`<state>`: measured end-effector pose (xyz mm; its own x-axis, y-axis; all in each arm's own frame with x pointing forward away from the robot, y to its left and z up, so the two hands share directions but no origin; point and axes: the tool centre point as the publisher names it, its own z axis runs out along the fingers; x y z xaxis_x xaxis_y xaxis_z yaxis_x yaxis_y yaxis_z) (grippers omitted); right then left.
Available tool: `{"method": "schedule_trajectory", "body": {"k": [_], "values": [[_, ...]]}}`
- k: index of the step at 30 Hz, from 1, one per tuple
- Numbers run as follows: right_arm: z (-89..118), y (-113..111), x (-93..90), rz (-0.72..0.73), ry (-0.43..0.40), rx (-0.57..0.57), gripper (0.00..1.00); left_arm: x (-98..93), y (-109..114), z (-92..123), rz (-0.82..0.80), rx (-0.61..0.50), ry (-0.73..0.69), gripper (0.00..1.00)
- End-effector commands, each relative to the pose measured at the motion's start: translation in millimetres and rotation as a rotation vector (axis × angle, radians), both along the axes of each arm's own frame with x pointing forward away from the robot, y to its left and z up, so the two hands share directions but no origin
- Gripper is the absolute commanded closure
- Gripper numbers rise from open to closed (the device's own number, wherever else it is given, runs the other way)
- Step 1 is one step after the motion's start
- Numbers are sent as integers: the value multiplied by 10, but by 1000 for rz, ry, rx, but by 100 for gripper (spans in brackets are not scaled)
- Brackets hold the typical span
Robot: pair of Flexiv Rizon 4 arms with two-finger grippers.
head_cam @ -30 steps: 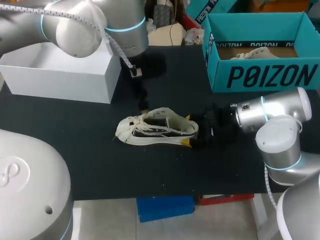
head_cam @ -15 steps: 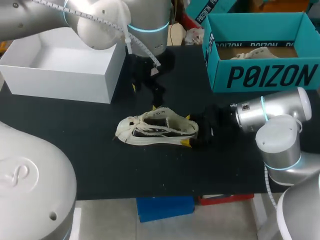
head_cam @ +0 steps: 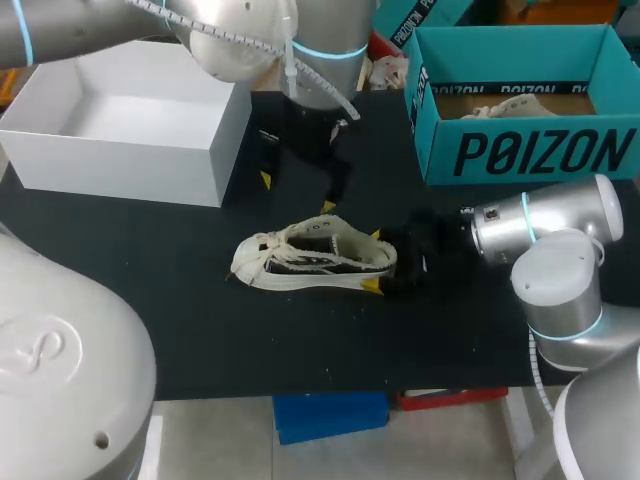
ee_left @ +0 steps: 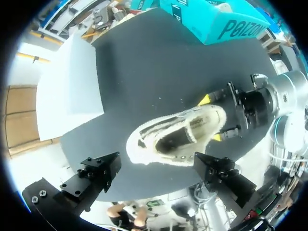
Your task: Take the shoe out of the shoebox, open the shoe tongue, remove and reinsert the insole, then place the shoe into the shoebox
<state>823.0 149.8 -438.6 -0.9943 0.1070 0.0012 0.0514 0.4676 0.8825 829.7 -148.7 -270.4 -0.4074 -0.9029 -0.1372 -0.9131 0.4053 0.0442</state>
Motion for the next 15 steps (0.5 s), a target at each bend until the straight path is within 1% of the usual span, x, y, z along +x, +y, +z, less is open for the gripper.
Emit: {"method": "schedule_trajectory", "body": {"k": [1, 5, 10, 13, 14, 15], "values": [[-29, 21, 17, -2, 0, 0, 100, -102, -148, -82, 42, 5, -81, 0], [-29, 21, 17, -2, 0, 0, 100, -129, -248, -171, 70, 33, -141, 0], [-29, 21, 17, -2, 0, 0, 100, -113, -327, -325, 111, 59, -125, 0], [-29, 21, 17, -2, 0, 0, 100, -108, -373, -437, 133, 103, -127, 0], [-29, 21, 17, -2, 0, 0, 100, -108, -386, -467, 141, 132, -135, 0], [-29, 21, 17, -2, 0, 0, 100, -120, -430, -536, 156, 201, -166, 0]]}}
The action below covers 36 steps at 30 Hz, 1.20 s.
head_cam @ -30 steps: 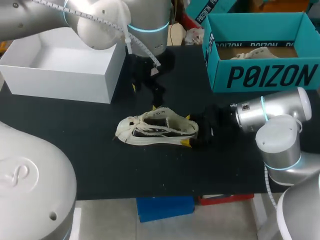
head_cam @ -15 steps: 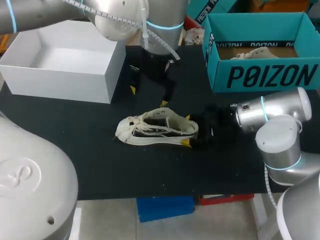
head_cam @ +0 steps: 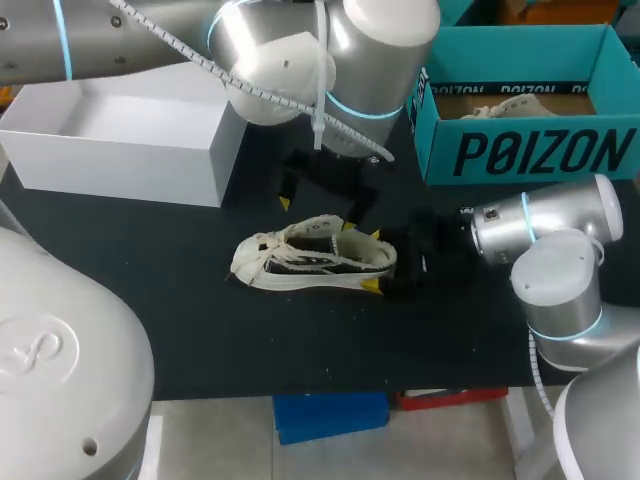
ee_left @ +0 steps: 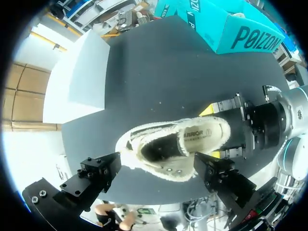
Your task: Take the shoe out of the shoebox, open the shoe tongue, remove and reinsert the insole, then place the shoe into the shoebox
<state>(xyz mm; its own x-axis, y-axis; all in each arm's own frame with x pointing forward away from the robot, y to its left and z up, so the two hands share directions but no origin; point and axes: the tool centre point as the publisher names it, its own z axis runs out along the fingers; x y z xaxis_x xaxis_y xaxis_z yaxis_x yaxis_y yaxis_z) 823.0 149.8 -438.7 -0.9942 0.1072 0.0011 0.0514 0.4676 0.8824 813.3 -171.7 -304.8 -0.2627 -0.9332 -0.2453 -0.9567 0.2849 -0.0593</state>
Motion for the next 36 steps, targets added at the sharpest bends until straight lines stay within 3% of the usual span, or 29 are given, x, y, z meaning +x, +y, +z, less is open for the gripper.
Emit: {"method": "schedule_trajectory", "body": {"k": [1, 8, 18, 21, 25, 29, 31, 33, 34, 36], "values": [[-29, 21, 17, -1, 0, 0, 100, 37, -215, -224, 33, 127, -7, 0], [-29, 21, 17, -1, 0, 0, 100, 38, -304, -529, 68, 206, 51, 0], [-29, 21, 17, -1, 0, 0, 100, 30, -228, -639, 92, 263, 73, 0], [-29, 21, 17, -1, 0, 0, 100, 7, -140, -614, 94, 278, 74, 18], [-29, 21, 17, -1, 0, 0, 100, -50, -13, -580, 99, 308, 57, 20], [-29, 21, 17, -1, 0, 0, 100, -78, 83, -586, 105, 335, 55, 33], [-29, 21, 17, -1, 0, 0, 100, -101, 105, -607, 103, 360, 43, 33], [-29, 21, 17, -1, 0, 0, 100, -122, 121, -631, 101, 370, 47, 41], [-29, 21, 17, -1, 0, 0, 100, -131, 127, -639, 100, 376, 45, 50], [-29, 21, 17, -1, 0, 0, 100, -138, 144, -649, 104, 386, 49, 55]]}}
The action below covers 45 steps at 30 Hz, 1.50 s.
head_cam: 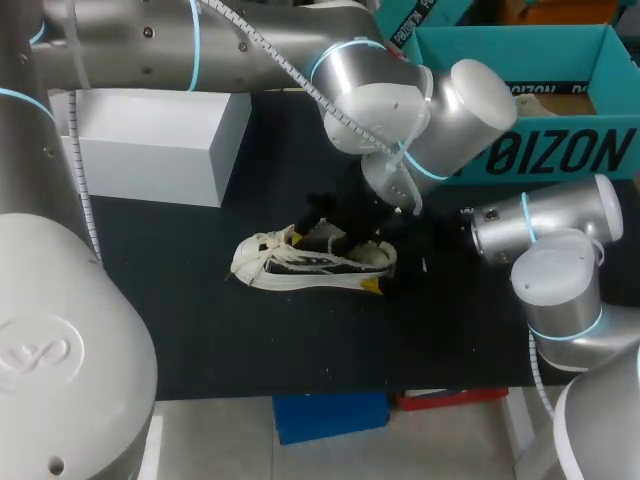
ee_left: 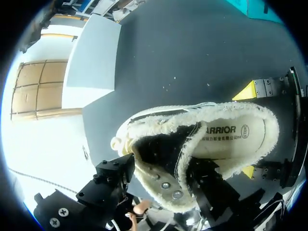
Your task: Take the shoe out of the shoebox, open the shoe tongue, remove and reinsert the insole, then place the shoe into the shoebox
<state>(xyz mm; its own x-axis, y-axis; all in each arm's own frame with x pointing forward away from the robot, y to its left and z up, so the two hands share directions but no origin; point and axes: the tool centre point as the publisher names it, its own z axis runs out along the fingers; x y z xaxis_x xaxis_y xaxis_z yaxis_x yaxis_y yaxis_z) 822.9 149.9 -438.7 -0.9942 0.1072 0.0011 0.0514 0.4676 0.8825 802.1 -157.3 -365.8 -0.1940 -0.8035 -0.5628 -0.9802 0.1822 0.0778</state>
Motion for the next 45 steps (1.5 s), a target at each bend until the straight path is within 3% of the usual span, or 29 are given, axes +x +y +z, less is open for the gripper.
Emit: {"method": "schedule_trajectory", "body": {"k": [1, 2, 4, 5, 14, 23, 30, 42, 43, 44, 45], "values": [[-28, 20, 17, -1, 0, 0, 100, -24, 6, -43, 3, 14, -1, 56], [-28, 20, 17, -1, 0, 0, 100, -22, 10, -42, 4, 15, -1, 58], [-28, 20, 17, -1, 0, 0, 100, -10, 11, -37, 7, 20, -1, 73], [-28, 20, 17, -1, 0, 0, 100, -3, 7, -31, 7, 21, -2, 100], [-28, 20, 17, -1, 0, 0, 100, 34, -84, 51, -13, 2, -14, 100], [-28, 20, 17, -1, 0, 0, 100, 54, -74, 284, -30, -38, -61, 100], [-28, 20, 17, -1, 0, 0, 100, 47, 186, 390, 17, -28, -104, 100], [-28, 20, 17, -1, 0, 0, 100, 36, 690, 369, 137, 2, -126, 100], [-28, 20, 17, -1, 0, 0, 100, 35, 719, 370, 148, 4, -126, 58], [-28, 20, 17, -1, 0, 0, 100, 37, 751, 371, 156, -1, -123, 0], [-28, 20, 17, -1, 0, 0, 100, 39, 781, 376, 164, -7, -124, 0]]}}
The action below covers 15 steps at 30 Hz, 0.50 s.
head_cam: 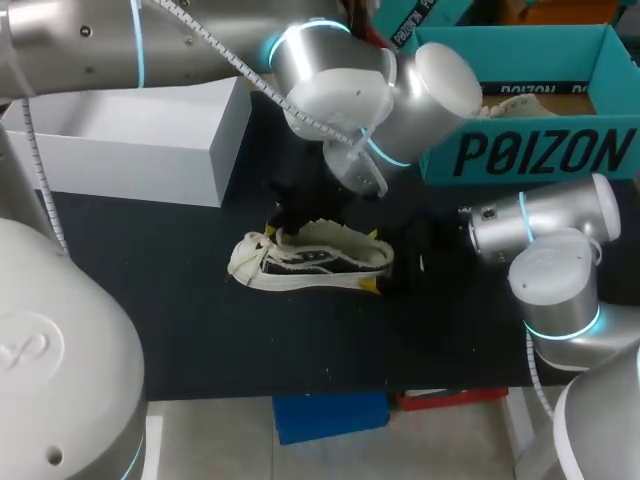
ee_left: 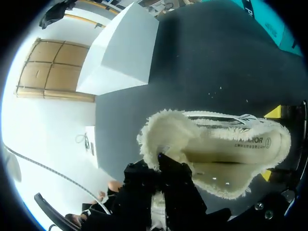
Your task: Take the shoe out of the shoebox, open the shoe tongue, remove and reinsert the insole, then place the shoe into the shoebox
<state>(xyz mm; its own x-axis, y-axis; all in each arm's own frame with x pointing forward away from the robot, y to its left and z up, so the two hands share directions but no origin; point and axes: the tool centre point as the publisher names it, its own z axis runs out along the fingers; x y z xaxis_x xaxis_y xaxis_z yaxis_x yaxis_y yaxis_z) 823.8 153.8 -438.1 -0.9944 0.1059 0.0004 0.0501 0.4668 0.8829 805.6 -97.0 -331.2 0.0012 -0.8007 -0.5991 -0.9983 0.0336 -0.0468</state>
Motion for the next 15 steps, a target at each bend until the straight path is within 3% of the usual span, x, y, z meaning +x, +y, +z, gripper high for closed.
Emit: {"method": "schedule_trajectory", "body": {"k": [1, 15], "values": [[-35, -19, 9, -3, 1, -1, 100, 5, 208, 37, 22, -40, 1, 0], [-35, -19, 9, -3, 1, -1, 100, 5, 526, -42, 88, -53, 6, 0]]}}
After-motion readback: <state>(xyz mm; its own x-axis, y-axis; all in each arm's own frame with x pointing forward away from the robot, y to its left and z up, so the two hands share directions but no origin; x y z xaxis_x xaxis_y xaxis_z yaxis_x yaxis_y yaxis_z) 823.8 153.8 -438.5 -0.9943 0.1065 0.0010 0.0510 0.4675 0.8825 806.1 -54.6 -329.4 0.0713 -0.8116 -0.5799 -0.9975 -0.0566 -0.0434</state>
